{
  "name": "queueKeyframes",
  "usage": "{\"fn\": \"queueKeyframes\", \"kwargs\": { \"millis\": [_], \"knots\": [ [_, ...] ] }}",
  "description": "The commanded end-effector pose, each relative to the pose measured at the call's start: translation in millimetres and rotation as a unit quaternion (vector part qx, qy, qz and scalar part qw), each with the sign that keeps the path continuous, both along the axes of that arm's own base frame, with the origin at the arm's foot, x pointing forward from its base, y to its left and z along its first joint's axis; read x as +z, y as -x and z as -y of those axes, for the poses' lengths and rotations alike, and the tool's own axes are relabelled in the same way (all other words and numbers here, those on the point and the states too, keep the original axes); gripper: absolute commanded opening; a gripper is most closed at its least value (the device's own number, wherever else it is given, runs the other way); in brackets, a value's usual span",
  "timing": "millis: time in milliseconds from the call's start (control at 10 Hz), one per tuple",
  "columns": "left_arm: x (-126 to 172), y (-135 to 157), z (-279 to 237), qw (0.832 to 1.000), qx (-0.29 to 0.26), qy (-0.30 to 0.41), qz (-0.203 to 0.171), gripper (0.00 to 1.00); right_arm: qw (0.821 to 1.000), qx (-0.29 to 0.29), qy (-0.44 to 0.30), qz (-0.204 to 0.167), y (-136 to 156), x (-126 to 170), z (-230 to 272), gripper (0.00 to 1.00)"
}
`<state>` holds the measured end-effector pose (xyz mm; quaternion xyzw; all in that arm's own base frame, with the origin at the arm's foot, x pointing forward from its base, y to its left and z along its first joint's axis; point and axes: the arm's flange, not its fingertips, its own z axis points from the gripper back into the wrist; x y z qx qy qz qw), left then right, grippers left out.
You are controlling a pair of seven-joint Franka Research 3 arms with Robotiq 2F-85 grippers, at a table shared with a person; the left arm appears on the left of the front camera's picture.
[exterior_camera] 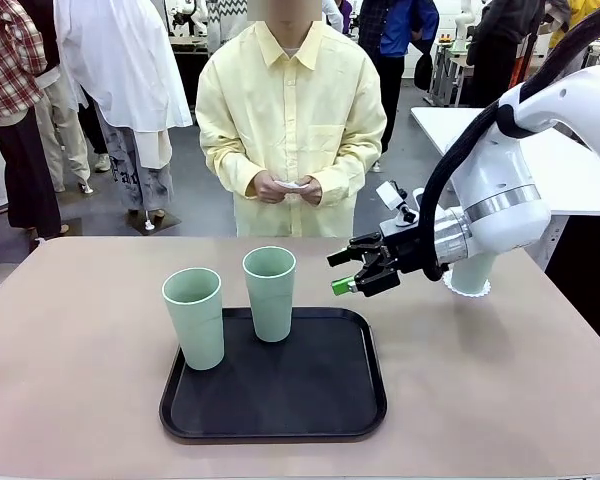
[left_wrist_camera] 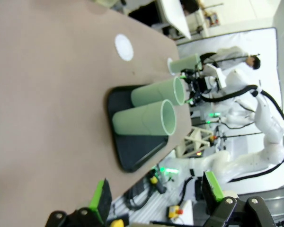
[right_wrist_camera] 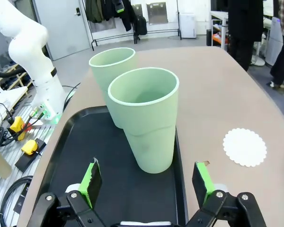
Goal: Place coasters on the table and set cups on them.
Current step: Take one Reusable plastic cup from the Flat Tray and place it on a coaster set by the human.
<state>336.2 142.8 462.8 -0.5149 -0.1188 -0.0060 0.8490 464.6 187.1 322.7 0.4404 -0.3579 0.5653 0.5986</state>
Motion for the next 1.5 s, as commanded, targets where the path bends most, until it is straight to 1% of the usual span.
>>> {"fn": "queueKeyframes", "kwargs": {
  "millis": [0, 500, 600, 700, 1000, 1200, 1400],
  "knots": [
    [0.3, 0.5, -1.4, 1.0, -0.003, 0.005, 0.01, 1.0, 1.0, 0.004, 0.002, 0.003, 1.4, 1.3, -4.8, 1.0],
    [0.3, 0.5, -1.4, 1.0, -0.003, 0.005, 0.01, 1.0, 1.0, 0.005, 0.0, 0.0, 1.8, 0.4, -4.4, 1.0],
    [0.3, 0.5, -1.4, 1.0, -0.003, 0.005, 0.01, 1.0, 1.0, 0.014, -0.014, 0.002, 0.5, -8.6, -9.2, 1.0],
    [0.3, 0.5, -1.4, 1.0, -0.003, 0.005, 0.01, 1.0, 0.999, 0.018, -0.025, 0.015, 1.1, -13.4, -12.8, 1.0],
    [0.3, 0.5, -1.4, 1.0, -0.003, 0.005, 0.01, 1.0, 0.999, 0.028, -0.036, 0.023, -0.8, -34.9, -29.1, 1.0],
    [0.3, 0.5, -1.4, 1.0, -0.003, 0.005, 0.01, 1.0, 0.999, 0.018, -0.022, 0.025, -3.0, -47.8, -35.8, 1.0],
    [0.3, 0.5, -1.4, 1.0, -0.003, 0.005, 0.01, 1.0, 0.999, 0.01, -0.016, 0.04, -7.1, -58.6, -44.6, 1.0]
  ]
}}
